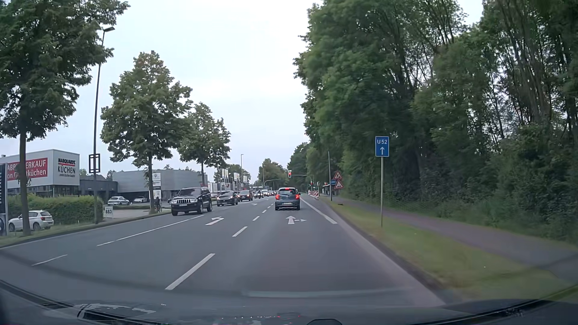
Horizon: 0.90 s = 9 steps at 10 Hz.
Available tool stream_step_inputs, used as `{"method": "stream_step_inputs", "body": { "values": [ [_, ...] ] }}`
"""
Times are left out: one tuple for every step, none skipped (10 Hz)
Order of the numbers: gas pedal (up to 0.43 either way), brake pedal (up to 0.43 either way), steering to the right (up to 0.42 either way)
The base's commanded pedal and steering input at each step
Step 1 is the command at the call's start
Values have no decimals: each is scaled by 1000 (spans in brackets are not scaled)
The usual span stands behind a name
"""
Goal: Follow the waypoints while adhering to traffic rules and regulations
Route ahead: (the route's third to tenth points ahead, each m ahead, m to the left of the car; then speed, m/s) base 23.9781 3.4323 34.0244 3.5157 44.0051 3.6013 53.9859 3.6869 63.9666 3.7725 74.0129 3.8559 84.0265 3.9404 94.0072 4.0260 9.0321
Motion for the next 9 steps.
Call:
{"method": "stream_step_inputs", "body": {
  "values": [
    [0, 0, -7],
    [0, 0, -3],
    [0, 0, -3],
    [0, 0, -3],
    [0, 0, -3],
    [0, 0, -3],
    [0, 0, -3],
    [0, 0, -6],
    [0, 0, -6]
  ]
}}
